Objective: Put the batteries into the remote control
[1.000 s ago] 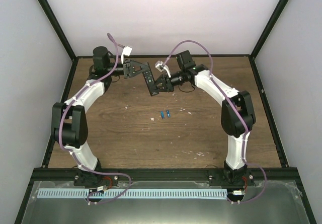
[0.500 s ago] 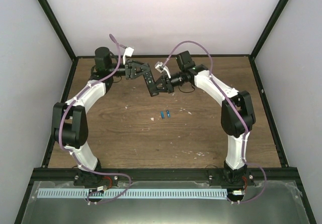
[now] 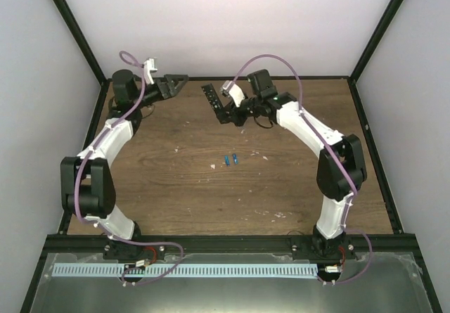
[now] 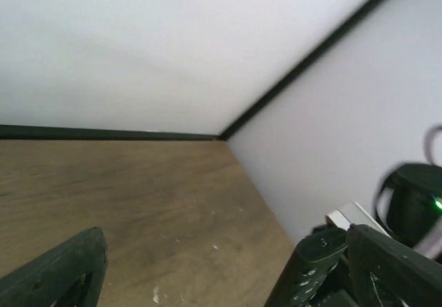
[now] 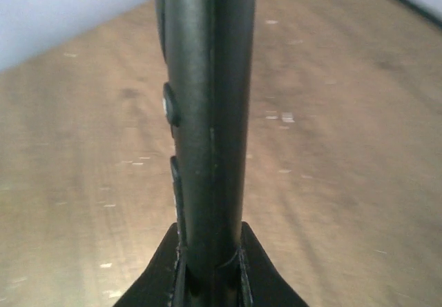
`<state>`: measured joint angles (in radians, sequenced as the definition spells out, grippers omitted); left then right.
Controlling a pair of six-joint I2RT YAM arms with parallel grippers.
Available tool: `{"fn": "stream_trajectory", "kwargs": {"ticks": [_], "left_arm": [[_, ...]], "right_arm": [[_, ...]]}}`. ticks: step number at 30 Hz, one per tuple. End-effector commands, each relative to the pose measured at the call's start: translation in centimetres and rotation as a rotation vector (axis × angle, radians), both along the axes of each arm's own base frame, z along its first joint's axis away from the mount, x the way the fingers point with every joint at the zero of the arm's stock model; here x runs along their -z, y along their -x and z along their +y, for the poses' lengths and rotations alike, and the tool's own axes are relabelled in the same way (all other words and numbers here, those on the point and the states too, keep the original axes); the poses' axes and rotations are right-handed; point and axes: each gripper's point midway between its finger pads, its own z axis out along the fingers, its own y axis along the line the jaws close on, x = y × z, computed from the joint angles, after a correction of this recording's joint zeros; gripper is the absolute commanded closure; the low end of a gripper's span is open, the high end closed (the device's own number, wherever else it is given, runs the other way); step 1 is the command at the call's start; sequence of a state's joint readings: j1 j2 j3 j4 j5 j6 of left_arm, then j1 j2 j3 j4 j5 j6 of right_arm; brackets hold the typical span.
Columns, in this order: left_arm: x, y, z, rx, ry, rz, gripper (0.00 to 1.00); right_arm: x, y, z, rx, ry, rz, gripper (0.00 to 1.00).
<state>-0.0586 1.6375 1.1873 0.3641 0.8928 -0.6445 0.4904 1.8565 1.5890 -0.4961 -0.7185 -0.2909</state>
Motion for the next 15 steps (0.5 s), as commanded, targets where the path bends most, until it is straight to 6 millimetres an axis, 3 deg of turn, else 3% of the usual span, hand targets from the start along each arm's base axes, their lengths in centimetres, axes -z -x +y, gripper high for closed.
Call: {"fn": "stream_trajectory", "kwargs": {"ticks": [1,5,9,15], "left_arm": [[-0.5,-1.6,2.2,-0.258,-0.017,0.132,0.04],[1.0,-2.2,2.3,-0.335,-0.015,0.308,0.03],[2.9,-2.1,1.6,-0.355,0.107,0.47,0.03],[2.6,-1.5,0.1,-0.379,0.142,0.512,0.0]], "right_arm": [[-1.3,-4.1,-1.2,0.27,0.202,-0.3,0.99],[-0.8,-6.8,-2.2,0.466,0.404,-0.519,0.99],[-0.6,-8.6,-2.2,0.605,0.553,-0.688,0.99],[-0.7,-10.0,-1.7,0.696,0.613,-0.824,0.99]]}}
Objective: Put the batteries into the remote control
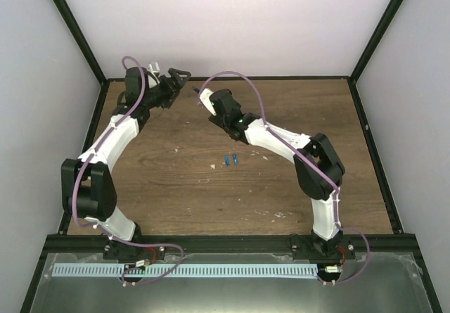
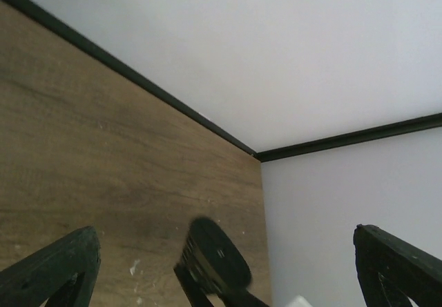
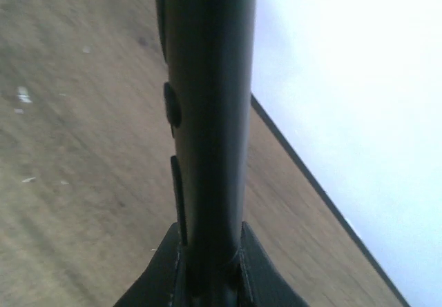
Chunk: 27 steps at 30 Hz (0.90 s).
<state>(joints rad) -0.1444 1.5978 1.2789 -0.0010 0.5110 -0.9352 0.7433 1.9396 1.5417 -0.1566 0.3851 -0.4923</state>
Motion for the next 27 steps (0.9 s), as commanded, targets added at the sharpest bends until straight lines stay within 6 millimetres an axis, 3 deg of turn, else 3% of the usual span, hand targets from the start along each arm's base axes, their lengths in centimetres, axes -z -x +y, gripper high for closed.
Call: {"fn": "stream_trajectory", "kwargs": {"ticks": [1,6,15,27], "left_arm": [[0.3,0.3,-0.6,-0.053,0.052,0.081,0.0],[-0.1,0.3,-0.7,-0.059,0.068,0.086,0.0],[1.7,0.1,-1.9,-0.045,0.108,0.14,0.02],[2.4,-0.4,-3.7,-0.013,0.109,0.163,0.21]], "right_arm": [[-2.9,-2.5,-1.7,0.158,0.07,-0.215,0.99],[-2.8,-2.6,-1.6,0.162,0.124,-0.289,0.99],[-2.8,-1.7,-0.2,0.11,0.145,-0.342,0.99],[-2.1,-0.9,0.3,0.083,0.198,-0.368,0.99]]}}
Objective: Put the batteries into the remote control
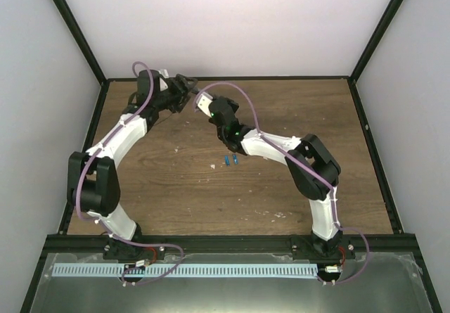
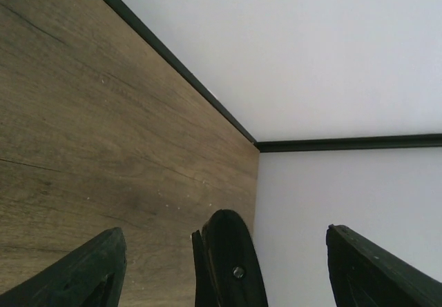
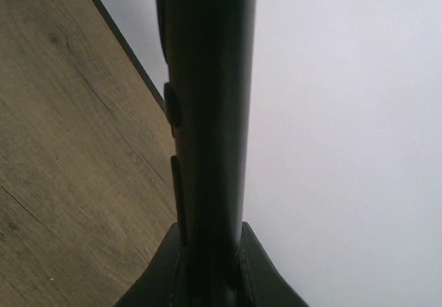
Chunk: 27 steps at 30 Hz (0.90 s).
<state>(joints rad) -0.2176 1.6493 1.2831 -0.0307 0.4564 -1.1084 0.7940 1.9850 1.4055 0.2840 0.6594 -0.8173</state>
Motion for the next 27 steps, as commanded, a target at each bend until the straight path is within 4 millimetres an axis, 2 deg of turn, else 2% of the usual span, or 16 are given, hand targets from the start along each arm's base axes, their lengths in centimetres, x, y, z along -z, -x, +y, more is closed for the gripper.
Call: {"fn": "stream_trajectory", "kwargs": {"ticks": [1,9,16,23,27], "left_arm": [[-0.47,-0.49,-0.83,0.012,0.014,-0.014,0.23],[-0.25,-0.89,-1.18,0.003,-0.008,-0.018,0.4],[0.35,-1.04,-1.35,0.007,-0.021,-0.01,0.5],[0.19,-1.37,-1.15,0.001,-0.052,-0.034,0.75],[0.31,-1.47,-1.09,-0.002,-0.069,-0.035,0.81]], "right_arm": [[-0.8,0.46,0.63,-0.001,0.003,-0.047,0.99],[-0.54,0.74,0.49,0.017,0.032,-0.069,0.99],[-0.31,1.08,0.81,0.007,0.056,-0.078,0.99],[-0.11,1.2,0.92,0.006,0.071,-0.079,0.99],[-0.19,1.21,0.93,0.01,0.077,-0.087,0.99]]}}
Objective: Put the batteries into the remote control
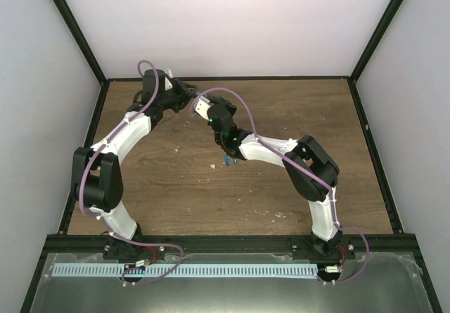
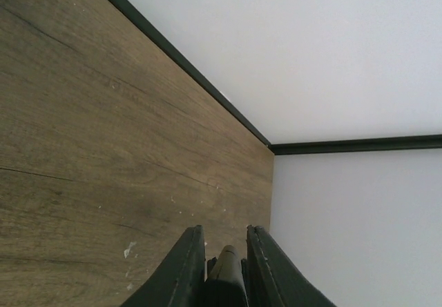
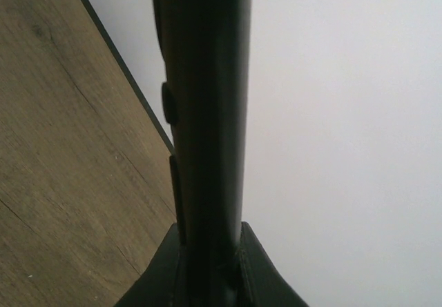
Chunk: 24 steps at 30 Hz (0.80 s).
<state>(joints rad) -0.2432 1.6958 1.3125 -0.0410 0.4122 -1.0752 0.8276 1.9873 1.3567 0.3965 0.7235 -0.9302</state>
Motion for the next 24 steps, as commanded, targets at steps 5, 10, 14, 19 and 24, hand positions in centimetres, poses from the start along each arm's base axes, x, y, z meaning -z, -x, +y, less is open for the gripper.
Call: {"fn": "stream_trajectory", "kwargs": {"ticks": [5,10,14,19,24], "left_arm": [[-0.7,-0.7,-0.2,0.002,-0.038,-0.039,0.87],[-0.9,-0.7,-0.5,0.031,-0.049,-0.066,0.97],[-0.8,-0.5,-1.4,0.105,-0.06,-0.118,1.0],[0.4,0.1,-2.1,0.232,-0.109,-0.18,1.0],[1.8,1.2,0.1,0.25,-0.185,-0.223,1.0]], "right_arm": [[-0.4,0.1,0.4,0.012,0.004,-0.044,0.99],[-1.1,0.0,0.1,0.034,-0.036,-0.067,0.89],[-1.3,0.1,-0.1,0.029,-0.093,-0.044,0.68],[0.1,1.1,-0.1,-0.04,-0.179,0.101,0.36],[1.1,3.6,-0.5,-0.139,-0.312,0.272,0.19]]}}
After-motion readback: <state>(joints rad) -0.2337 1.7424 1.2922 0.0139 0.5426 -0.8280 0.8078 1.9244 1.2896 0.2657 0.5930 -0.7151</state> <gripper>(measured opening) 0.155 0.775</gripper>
